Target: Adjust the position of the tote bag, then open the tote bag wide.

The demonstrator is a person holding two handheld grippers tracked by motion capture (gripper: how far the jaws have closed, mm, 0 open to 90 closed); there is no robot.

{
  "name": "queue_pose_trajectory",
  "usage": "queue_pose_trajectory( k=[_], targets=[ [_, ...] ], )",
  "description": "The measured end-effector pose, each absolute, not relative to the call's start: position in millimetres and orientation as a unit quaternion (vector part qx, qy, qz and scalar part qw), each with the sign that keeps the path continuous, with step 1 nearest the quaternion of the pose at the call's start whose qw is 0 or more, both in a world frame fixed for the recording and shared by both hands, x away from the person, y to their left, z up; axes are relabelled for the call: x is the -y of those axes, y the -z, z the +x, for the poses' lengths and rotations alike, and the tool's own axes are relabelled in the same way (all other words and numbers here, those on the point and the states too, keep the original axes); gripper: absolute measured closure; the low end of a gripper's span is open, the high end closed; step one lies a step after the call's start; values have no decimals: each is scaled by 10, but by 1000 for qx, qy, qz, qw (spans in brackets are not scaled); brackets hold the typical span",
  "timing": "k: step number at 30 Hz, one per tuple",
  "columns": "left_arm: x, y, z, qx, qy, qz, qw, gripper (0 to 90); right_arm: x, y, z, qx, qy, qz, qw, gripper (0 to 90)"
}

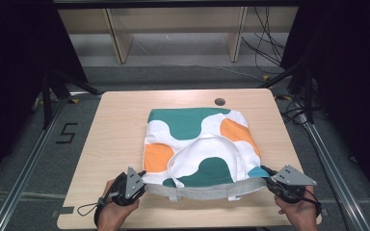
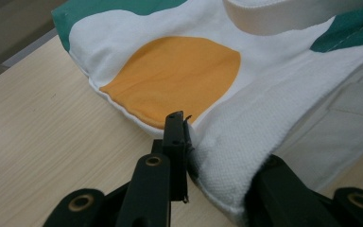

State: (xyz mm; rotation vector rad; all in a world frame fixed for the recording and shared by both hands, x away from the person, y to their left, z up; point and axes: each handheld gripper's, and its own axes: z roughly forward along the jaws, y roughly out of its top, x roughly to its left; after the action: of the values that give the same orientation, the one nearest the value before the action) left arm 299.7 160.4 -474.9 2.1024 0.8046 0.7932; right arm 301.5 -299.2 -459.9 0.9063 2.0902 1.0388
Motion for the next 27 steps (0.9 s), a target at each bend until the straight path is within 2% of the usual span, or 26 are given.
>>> queue_pose_trajectory(
  k=[5, 10, 13, 17, 20, 27],
  targets=[
    [-1605, 4676, 2976, -315, -310, 812, 382, 758, 3011, 4556, 3015, -786, -407, 333, 326, 821],
    [-1624, 4606, 2999, -318, -307, 804, 397, 759, 3020, 4489, 3025, -781, -418, 337, 319, 829],
    [-1633, 4533, 3002, -312, -321, 796, 406, 759, 3025, 4416, 3043, -775, -428, 328, 330, 837],
    [-1645, 4389, 3010, -310, -322, 783, 432, 761, 3016, 4251, 3055, -775, -425, 307, 353, 849],
    [-1650, 4185, 3020, -297, -344, 771, 445, 772, 3025, 4099, 3067, -766, -436, 297, 368, 856],
    [-1654, 3701, 3012, -277, -379, 739, 484, 792, 3009, 3568, 3086, -749, -451, 259, 411, 875]
  ],
)
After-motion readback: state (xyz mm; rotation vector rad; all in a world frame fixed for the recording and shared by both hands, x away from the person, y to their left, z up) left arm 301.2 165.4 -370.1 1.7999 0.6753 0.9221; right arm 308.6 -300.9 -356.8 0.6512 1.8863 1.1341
